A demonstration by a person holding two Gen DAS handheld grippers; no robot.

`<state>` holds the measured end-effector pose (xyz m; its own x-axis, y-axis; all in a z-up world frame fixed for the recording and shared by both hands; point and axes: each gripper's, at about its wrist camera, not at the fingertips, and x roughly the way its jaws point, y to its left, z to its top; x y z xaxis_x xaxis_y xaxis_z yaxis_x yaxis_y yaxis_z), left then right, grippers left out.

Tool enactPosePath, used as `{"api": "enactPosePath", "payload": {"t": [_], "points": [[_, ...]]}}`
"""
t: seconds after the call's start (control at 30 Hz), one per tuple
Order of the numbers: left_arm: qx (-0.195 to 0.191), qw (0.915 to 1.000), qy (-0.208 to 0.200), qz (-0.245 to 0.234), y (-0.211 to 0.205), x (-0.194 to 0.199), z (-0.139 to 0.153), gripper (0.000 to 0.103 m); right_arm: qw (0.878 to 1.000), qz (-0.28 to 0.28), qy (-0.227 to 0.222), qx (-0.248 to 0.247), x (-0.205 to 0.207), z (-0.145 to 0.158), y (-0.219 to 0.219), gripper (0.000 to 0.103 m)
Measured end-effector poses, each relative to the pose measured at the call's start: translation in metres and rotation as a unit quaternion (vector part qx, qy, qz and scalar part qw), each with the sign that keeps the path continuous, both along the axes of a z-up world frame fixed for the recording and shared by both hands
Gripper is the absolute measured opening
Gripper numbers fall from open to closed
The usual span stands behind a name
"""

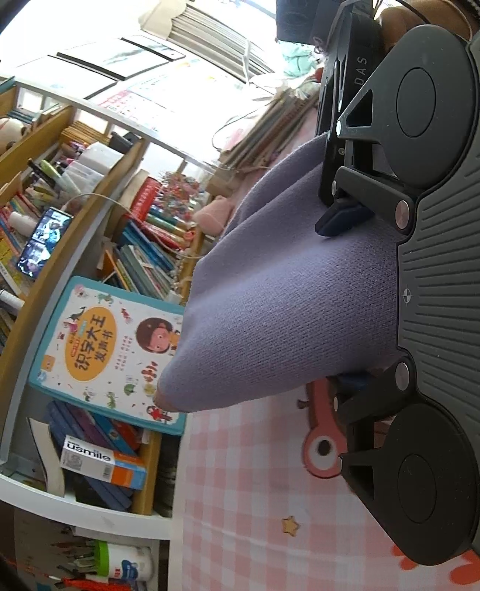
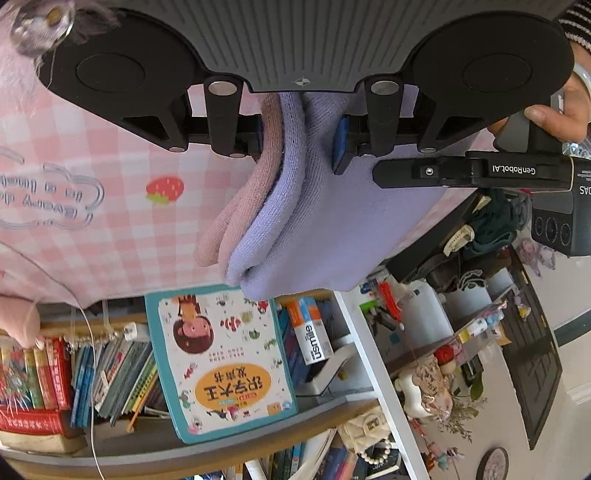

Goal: Fold clothes
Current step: 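Lift the bundle with both grippers and fold it over onto itself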

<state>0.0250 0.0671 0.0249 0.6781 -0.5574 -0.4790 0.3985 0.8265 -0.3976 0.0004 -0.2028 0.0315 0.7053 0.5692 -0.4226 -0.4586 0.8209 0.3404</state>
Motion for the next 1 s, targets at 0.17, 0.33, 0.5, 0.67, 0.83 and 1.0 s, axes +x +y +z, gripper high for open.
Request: {"api": "enactPosePath", "payload": {"t": [0.17, 0.33, 0.5, 0.67, 0.83, 1.0], "points": [[-0.006, 1.0, -0.002, 0.001, 0.003, 0.024, 0.008, 0.072, 1.0, -0.001, -0.004, -0.003, 0.022, 0.012, 0.003, 0.031], [-0.014, 0.9999, -0.003, 0.007, 0.007, 0.048, 0.012, 0.072, 1.0, -0.002, -0.008, -0.009, 0.048, 0.022, 0.007, 0.031], [-0.016, 0.9997, -0.005, 0.016, 0.011, 0.071, 0.014, 0.072, 1.0, -0.004, -0.005, -0.01, 0.076, 0.025, 0.011, 0.031], [-0.014, 0.9996, -0.008, 0.021, 0.016, 0.096, 0.011, 0.072, 1.0, -0.007, -0.004, -0.008, 0.103, 0.023, 0.017, 0.031], [-0.01, 0.9997, -0.004, 0.024, 0.023, 0.12, 0.003, 0.072, 1.0, -0.008, 0.008, -0.005, 0.131, 0.012, 0.024, 0.031], [-0.01, 0.9996, 0.005, 0.025, 0.029, 0.145, -0.009, 0.072, 1.0, -0.009, 0.022, -0.002, 0.158, 0.001, 0.029, 0.031]]}}
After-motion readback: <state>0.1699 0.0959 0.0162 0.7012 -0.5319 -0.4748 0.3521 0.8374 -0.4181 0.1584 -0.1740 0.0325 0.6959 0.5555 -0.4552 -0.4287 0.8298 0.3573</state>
